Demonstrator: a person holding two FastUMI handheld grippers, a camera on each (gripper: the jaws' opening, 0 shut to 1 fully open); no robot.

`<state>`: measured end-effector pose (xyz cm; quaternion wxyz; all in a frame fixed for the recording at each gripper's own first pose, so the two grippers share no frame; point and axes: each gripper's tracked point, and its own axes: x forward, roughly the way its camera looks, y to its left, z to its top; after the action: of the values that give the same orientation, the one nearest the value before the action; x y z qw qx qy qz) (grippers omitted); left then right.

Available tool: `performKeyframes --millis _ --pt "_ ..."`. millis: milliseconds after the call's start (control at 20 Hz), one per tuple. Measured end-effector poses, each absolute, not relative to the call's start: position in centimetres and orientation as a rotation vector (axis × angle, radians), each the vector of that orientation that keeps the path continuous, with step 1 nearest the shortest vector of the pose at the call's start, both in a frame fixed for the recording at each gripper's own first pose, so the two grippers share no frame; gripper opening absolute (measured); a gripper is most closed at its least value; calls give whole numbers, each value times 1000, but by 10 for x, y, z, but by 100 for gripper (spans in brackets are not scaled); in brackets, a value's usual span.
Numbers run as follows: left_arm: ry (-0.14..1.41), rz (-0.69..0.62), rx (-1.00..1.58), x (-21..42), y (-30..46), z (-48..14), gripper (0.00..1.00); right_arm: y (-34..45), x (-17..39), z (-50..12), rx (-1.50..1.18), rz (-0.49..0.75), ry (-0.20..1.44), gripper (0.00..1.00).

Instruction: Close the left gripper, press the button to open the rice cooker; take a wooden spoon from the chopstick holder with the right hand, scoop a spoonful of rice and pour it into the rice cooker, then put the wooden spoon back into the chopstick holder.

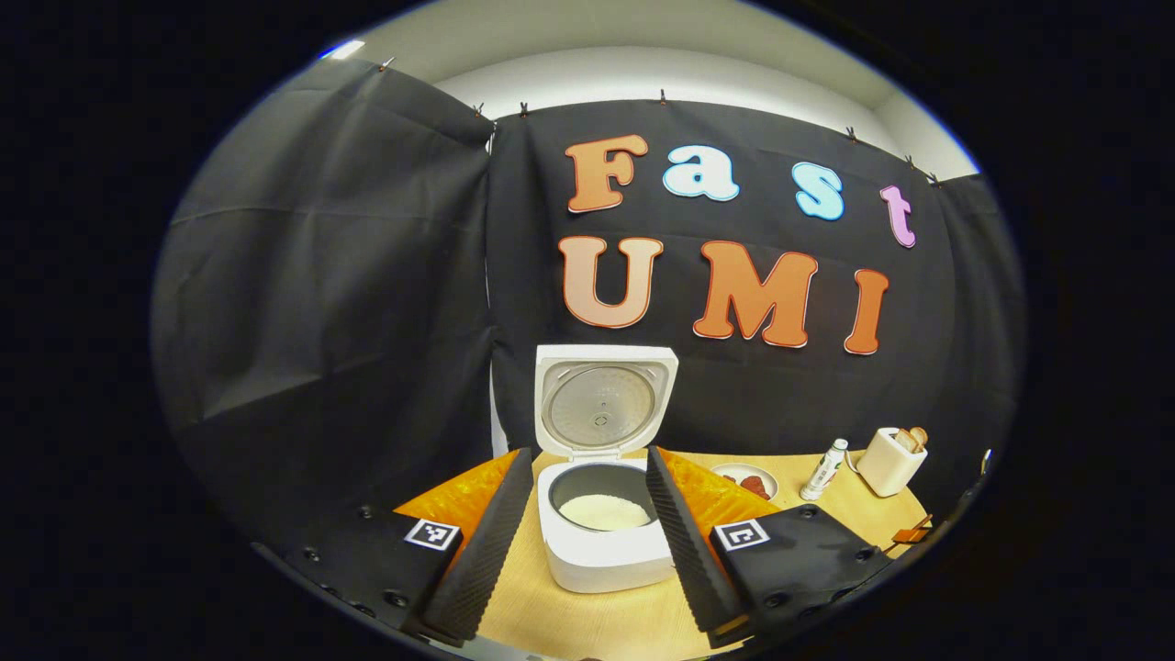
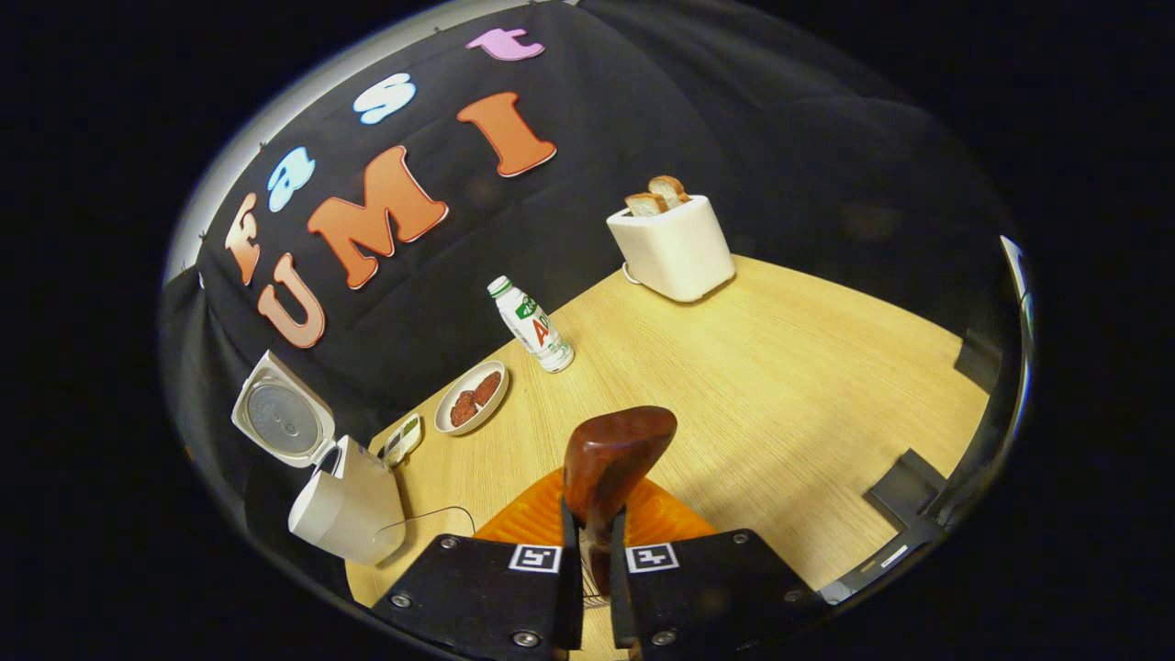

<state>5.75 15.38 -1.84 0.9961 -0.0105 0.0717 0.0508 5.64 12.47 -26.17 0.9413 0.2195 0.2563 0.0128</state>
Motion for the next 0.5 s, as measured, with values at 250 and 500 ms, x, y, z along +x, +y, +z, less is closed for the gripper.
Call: performKeyframes --millis 250,500 --pt "129 103 -28 56 161 -17 84 124 55 -220 384 31 468 11" --pt "110 109 -17 56 169 -14 84 141 46 -166 272 87 381 11"
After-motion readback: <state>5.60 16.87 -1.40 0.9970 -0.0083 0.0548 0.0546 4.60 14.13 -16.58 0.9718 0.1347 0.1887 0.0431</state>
